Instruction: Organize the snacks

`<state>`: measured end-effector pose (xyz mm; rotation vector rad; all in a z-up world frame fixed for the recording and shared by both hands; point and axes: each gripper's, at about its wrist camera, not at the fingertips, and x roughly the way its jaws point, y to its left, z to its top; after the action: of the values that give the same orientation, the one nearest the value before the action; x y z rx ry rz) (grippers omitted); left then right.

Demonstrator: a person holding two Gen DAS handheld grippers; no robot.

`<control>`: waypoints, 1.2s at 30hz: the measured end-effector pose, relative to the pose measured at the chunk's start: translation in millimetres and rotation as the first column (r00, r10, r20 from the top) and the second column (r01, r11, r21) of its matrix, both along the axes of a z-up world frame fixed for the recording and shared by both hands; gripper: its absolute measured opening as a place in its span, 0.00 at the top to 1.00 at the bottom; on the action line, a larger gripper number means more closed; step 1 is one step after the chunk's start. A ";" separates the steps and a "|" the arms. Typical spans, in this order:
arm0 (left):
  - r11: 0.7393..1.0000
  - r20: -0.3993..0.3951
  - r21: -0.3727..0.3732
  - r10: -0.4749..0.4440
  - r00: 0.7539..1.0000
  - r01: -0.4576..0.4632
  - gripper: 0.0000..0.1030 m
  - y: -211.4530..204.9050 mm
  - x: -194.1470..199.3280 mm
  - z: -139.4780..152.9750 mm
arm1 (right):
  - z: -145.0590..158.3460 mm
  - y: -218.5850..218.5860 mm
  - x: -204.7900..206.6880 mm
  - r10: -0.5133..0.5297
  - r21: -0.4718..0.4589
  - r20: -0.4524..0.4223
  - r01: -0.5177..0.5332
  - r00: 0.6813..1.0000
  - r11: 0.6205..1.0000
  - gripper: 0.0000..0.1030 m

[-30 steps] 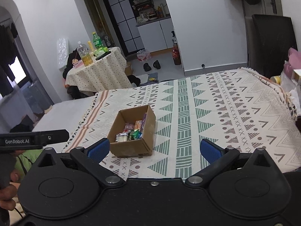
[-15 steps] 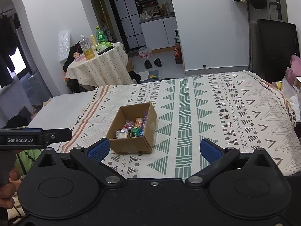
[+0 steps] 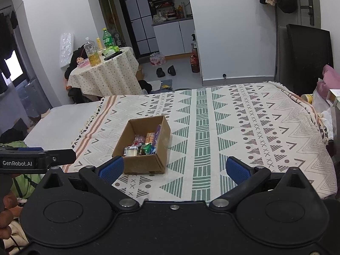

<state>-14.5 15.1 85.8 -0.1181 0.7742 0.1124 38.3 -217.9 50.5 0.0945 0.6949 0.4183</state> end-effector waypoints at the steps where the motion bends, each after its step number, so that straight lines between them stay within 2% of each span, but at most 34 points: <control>1: 1.000 -0.003 0.000 -0.001 1.000 0.001 0.00 0.2 0.0 -0.8 | -1.2 0.0 0.1 0.001 0.001 -0.003 -0.001 1.000 1.000 0.00; 36: 1.000 -0.010 0.005 0.002 1.000 -0.002 0.00 6.7 -10.0 -7.7 | -9.1 6.7 -1.1 0.011 -0.016 -0.011 -0.011 1.000 1.000 0.00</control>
<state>-24.5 21.8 78.1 -0.1140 0.7833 0.1167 37.2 -211.1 41.4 0.0779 0.7096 0.4228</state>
